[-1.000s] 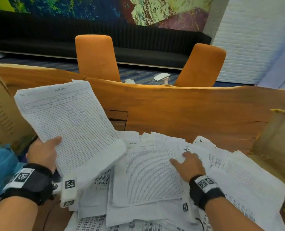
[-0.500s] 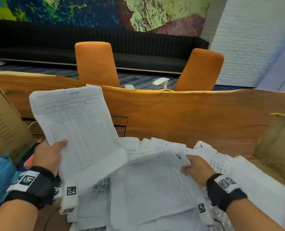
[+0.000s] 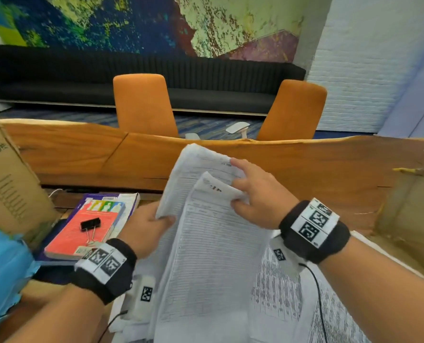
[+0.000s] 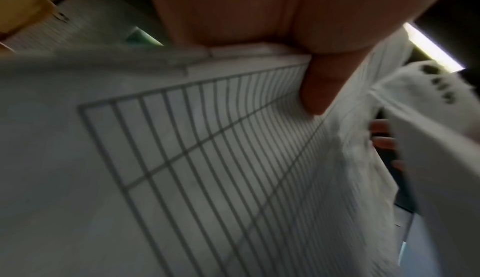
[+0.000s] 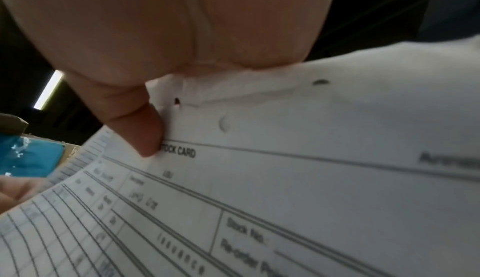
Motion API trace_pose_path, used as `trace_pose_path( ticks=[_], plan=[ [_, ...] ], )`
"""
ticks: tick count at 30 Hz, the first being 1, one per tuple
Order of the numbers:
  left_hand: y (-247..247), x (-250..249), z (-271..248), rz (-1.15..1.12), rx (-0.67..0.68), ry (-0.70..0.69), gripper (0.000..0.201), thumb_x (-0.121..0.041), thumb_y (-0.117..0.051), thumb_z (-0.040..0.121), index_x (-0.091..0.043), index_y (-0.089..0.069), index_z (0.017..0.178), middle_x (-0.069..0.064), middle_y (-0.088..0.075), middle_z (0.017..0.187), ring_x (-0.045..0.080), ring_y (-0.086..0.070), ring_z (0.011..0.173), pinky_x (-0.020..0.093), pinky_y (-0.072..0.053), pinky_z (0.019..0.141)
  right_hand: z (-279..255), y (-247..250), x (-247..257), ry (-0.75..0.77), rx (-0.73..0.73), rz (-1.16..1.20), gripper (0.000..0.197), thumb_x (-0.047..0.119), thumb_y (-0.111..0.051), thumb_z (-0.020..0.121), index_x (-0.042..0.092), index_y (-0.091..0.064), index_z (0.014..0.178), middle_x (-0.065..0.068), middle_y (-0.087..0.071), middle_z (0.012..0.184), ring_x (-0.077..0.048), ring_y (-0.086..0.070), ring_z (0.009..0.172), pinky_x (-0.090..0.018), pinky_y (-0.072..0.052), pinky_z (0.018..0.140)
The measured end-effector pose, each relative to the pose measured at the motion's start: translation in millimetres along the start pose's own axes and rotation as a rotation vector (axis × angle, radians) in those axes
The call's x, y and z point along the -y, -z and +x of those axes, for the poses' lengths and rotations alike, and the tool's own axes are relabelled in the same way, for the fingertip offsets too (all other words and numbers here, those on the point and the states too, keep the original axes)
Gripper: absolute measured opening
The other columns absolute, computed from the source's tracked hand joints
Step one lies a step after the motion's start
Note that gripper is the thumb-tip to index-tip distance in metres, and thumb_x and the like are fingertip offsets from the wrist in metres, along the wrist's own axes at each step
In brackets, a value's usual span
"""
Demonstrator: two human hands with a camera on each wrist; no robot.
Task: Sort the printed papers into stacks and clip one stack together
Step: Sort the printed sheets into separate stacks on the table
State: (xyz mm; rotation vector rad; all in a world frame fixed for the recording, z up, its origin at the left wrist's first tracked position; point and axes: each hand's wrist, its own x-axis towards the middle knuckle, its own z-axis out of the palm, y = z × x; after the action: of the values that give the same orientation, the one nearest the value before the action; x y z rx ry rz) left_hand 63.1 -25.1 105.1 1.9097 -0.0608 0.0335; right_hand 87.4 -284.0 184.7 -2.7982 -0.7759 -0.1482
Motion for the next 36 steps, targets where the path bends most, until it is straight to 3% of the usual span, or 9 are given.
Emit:
trace_pose_path(
  ticks=[3, 6, 9, 17, 20, 23, 28, 31, 36],
  plan=[
    [-5, -4, -10, -0.024, 0.101, -0.006, 0.044, -0.003, -0.062, 0.088, -0.045, -0.075, 0.085, -0.010, -0.077, 0.092, 0.009, -0.072, 0.089, 0.032, -0.052, 0.082, 8, -3, 0, 0.005, -0.044, -0.024, 0.029, 0.028, -0.061, 0.089, 0.016, -0.067, 0.115, -0.008, -0.027, 0.159, -0.030, -0.022, 0.147, -0.050, -0.026, 0.117],
    [-6, -2, -16, -0.047, 0.166, 0.044, 0.040, -0.006, -0.060, 0.091, -0.043, -0.076, 0.087, -0.006, -0.077, 0.097, 0.014, -0.072, 0.093, 0.036, -0.053, 0.085, 9, -3, 1, -0.022, -0.002, 0.055, 0.019, 0.027, -0.059, 0.087, 0.017, -0.067, 0.102, -0.003, -0.059, 0.108, -0.026, -0.059, 0.102, -0.043, -0.051, 0.087],
    [-11, -1, -25, -0.156, 0.173, 0.079, 0.018, -0.035, -0.072, 0.079, -0.038, -0.075, 0.096, -0.005, -0.076, 0.104, 0.018, -0.071, 0.100, 0.039, -0.053, 0.088, 7, -5, 2, -0.011, -0.045, 0.096, 0.006, 0.024, -0.060, 0.085, 0.018, -0.060, 0.083, 0.000, -0.057, 0.085, -0.022, -0.058, 0.078, -0.043, -0.052, 0.071],
    [-45, 16, -29, -0.028, 0.022, 0.107, 0.024, -0.013, -0.067, 0.087, -0.028, -0.068, 0.105, -0.007, -0.073, 0.105, 0.012, -0.067, 0.101, 0.042, -0.051, 0.097, 3, -19, 11, 0.006, -0.205, 0.193, 0.013, 0.023, -0.064, 0.090, 0.024, -0.051, 0.090, 0.006, -0.059, 0.087, -0.018, -0.056, 0.078, -0.035, -0.047, 0.068],
    [-47, 19, -28, -0.041, -0.002, 0.140, 0.023, -0.016, -0.063, 0.090, -0.023, -0.069, 0.112, -0.004, -0.073, 0.108, 0.018, -0.066, 0.105, 0.043, -0.050, 0.097, -8, -27, -4, -0.084, -0.505, 0.306, 0.042, 0.027, -0.073, 0.082, 0.019, -0.052, 0.118, 0.010, -0.053, 0.113, -0.013, -0.054, 0.103, -0.031, -0.046, 0.090],
    [-42, 22, -26, -0.175, -0.090, 0.165, 0.022, -0.007, -0.064, 0.089, -0.023, -0.071, 0.102, -0.004, -0.077, 0.098, 0.020, -0.069, 0.100, 0.044, -0.051, 0.095, -30, -40, -22, -0.401, -0.745, 0.712, 0.071, 0.021, -0.071, 0.078, 0.015, -0.040, 0.141, 0.005, -0.044, 0.135, -0.009, -0.042, 0.126, -0.028, -0.036, 0.104],
    [-48, 21, -28, -0.312, -0.117, 0.254, 0.028, 0.005, -0.057, 0.089, -0.018, -0.069, 0.101, 0.004, -0.077, 0.097, 0.029, -0.068, 0.100, 0.052, -0.050, 0.095, -53, -105, -2, -0.689, -0.324, 1.229, 0.030, 0.007, -0.057, 0.088, 0.021, -0.058, 0.115, 0.003, -0.068, 0.115, -0.017, -0.065, 0.106, -0.036, -0.052, 0.089],
    [-63, 19, -33, -0.354, -0.126, 0.245, 0.038, 0.007, -0.051, 0.090, -0.012, -0.059, 0.122, 0.007, -0.069, 0.111, 0.030, -0.062, 0.108, 0.049, -0.048, 0.097, -51, -118, 17, -0.733, -0.475, 1.161, 0.022, 0.002, -0.053, 0.091, 0.019, -0.054, 0.104, 0.006, -0.066, 0.097, -0.013, -0.064, 0.092, -0.027, -0.050, 0.069],
    [-79, 32, -37, -0.368, -0.144, 0.212, 0.045, 0.010, -0.052, 0.087, -0.011, -0.053, 0.127, 0.004, -0.065, 0.109, 0.023, -0.061, 0.101, 0.030, -0.049, 0.070, -55, -140, 31, -0.650, -0.457, 0.992, 0.018, 0.004, -0.051, 0.088, 0.020, -0.046, 0.095, -0.005, -0.060, 0.089, -0.022, -0.061, 0.080, -0.045, -0.055, 0.069]
  ],
)
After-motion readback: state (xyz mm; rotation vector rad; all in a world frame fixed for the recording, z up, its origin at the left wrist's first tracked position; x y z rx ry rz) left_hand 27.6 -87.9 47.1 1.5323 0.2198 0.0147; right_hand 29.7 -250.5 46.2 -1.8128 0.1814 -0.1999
